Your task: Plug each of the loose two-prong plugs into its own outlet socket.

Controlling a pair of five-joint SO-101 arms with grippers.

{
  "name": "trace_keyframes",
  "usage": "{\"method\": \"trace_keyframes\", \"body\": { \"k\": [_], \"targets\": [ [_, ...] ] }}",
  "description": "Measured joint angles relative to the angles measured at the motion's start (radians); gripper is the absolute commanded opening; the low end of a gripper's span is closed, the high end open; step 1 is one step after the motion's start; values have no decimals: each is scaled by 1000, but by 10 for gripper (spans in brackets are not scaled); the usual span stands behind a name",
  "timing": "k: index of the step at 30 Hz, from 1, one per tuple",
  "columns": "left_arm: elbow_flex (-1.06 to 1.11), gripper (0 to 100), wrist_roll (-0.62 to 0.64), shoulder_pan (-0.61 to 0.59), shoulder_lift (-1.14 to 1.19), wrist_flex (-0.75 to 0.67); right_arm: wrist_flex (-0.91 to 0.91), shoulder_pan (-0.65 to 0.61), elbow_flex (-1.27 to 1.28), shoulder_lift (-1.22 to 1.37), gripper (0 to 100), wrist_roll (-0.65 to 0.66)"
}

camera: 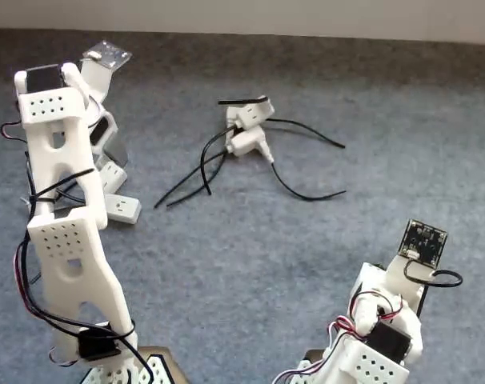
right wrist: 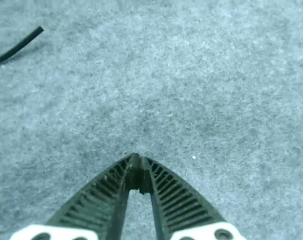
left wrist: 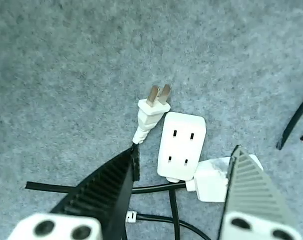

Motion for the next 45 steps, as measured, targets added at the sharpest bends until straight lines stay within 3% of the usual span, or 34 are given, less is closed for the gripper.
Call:
{"method": "trace_keyframes", "body": {
  "k": [11, 18, 27, 40, 45],
  "targets": [
    [170, 284, -101, -5, 0, -3, 0, 0, 0, 0, 9, -58],
    [183, 284, -114, -34, 72, -115, -9, 0, 0, 0, 9, -58],
    [187, 103, -117, -35, 109, -124, -12, 0, 0, 0, 9, -58],
    [72, 28, -144, -2, 106, -8, -12, 0, 0, 0, 9, -58],
    [71, 28, -144, 32, -2, -5, -12, 0, 0, 0, 9, -58]
  ]
}}
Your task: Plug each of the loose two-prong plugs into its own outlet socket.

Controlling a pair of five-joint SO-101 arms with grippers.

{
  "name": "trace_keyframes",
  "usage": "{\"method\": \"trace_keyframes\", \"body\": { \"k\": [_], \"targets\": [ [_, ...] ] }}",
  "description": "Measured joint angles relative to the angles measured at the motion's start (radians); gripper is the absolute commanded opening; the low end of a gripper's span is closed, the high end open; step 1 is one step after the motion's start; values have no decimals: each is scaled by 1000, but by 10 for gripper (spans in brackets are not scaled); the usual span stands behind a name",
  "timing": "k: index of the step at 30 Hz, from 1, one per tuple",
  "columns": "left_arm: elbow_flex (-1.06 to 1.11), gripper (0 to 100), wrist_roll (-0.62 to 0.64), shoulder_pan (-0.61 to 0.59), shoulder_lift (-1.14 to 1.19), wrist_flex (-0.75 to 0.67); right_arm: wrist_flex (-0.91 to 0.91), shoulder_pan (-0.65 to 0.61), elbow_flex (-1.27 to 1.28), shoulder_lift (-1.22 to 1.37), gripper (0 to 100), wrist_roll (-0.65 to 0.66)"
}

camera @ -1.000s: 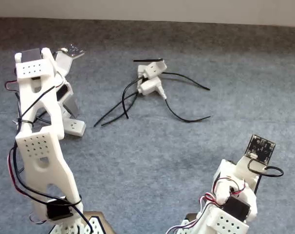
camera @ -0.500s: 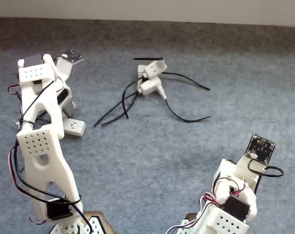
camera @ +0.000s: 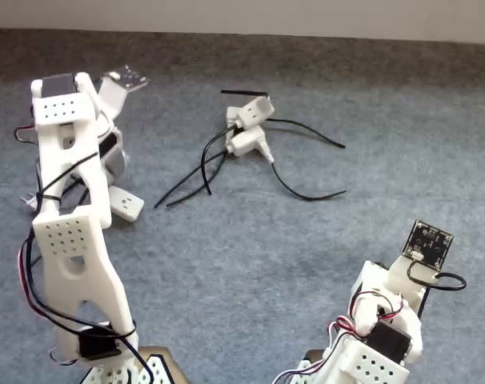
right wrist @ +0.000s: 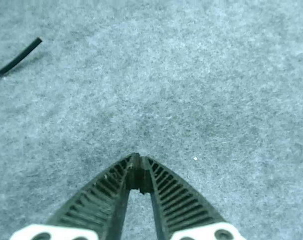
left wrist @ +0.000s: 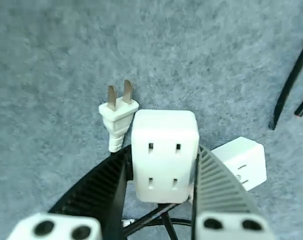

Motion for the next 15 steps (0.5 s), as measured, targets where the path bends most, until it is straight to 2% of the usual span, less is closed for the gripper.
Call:
{"method": "trace_keyframes", "body": {
  "k": [10, 15],
  "targets": [
    [-6, 28, -11, 98, -281, 6, 0, 0, 0, 0, 9, 0],
    [-9, 27, -12, 109, -397, -107, 0, 0, 0, 0, 9, 0]
  ]
}}
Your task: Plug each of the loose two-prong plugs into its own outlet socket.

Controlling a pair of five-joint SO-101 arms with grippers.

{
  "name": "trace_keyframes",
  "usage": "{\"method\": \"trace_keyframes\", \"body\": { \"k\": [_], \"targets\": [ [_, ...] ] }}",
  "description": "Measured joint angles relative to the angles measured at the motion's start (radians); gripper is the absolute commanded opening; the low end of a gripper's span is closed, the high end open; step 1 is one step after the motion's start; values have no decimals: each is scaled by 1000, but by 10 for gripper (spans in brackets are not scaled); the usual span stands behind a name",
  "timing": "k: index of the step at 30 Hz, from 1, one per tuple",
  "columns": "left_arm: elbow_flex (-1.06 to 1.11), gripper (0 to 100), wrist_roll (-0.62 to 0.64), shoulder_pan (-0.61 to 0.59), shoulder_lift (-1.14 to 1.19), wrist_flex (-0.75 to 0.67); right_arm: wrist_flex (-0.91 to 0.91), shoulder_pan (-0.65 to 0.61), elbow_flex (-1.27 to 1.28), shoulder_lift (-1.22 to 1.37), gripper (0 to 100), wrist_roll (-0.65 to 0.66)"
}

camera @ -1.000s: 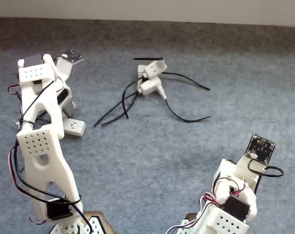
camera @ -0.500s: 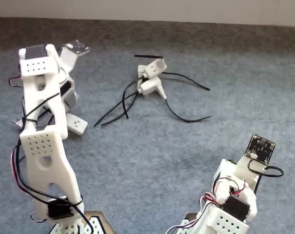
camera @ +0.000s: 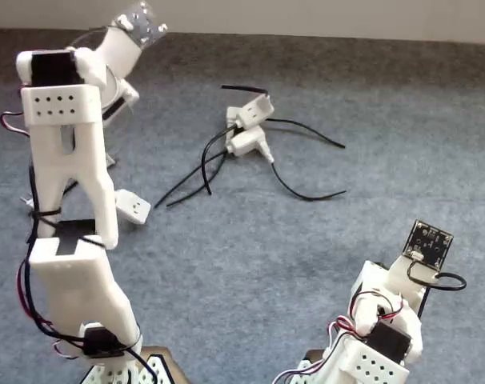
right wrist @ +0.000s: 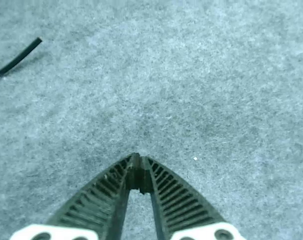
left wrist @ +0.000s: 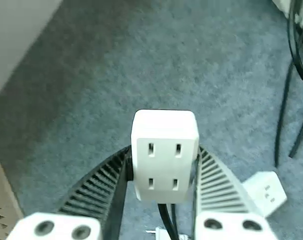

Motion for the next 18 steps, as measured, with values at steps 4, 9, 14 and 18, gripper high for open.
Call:
{"method": "trace_keyframes", "body": {
  "k": [4, 9, 14, 18],
  "targets": [
    [0, 27, 0, -3, -69, -91, 0, 0, 0, 0, 9, 0],
    [0, 7, 0, 31, -164, -103, 0, 0, 0, 0, 9, 0],
    [2, 7, 8, 193, -258, 84, 0, 0, 0, 0, 9, 0],
    [87, 7, 37, 305, -324, 126, 0, 0, 0, 0, 9, 0]
  ]
}}
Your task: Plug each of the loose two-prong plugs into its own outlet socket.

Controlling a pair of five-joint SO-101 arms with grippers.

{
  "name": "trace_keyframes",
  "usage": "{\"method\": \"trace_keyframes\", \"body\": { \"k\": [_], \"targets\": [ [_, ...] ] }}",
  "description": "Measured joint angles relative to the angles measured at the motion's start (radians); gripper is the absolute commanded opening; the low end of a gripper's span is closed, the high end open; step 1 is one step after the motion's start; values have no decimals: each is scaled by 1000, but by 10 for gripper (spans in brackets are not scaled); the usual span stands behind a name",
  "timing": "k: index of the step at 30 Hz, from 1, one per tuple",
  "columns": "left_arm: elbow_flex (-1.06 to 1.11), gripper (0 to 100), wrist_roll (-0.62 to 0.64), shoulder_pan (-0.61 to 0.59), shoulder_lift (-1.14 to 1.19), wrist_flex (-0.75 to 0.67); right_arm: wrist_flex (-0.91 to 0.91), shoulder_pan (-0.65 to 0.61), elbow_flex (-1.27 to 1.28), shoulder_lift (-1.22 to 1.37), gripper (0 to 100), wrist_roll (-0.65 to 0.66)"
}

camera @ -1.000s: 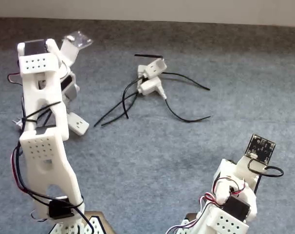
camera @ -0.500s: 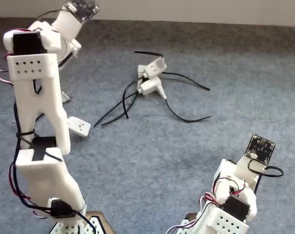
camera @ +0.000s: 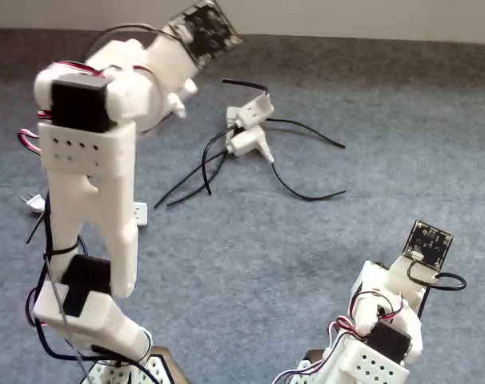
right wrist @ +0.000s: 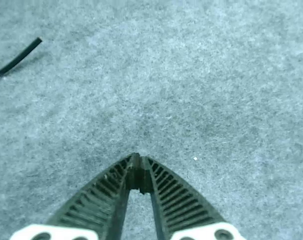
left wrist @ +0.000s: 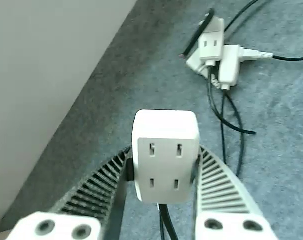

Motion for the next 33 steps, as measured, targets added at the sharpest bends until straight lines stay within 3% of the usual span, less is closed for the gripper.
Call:
{"method": "trace_keyframes", "body": {
  "k": [12, 20, 25, 33],
  "targets": [
    [600, 11, 124, 330, -72, -17, 0, 0, 0, 0, 9, 0],
    [987, 14, 222, 376, -72, -384, 0, 0, 0, 0, 9, 0],
    [1195, 152, 224, 376, -72, -620, 0, 0, 0, 0, 9, -5],
    [1361, 211, 226, 376, -72, -741, 0, 0, 0, 0, 10, -5]
  ]
}}
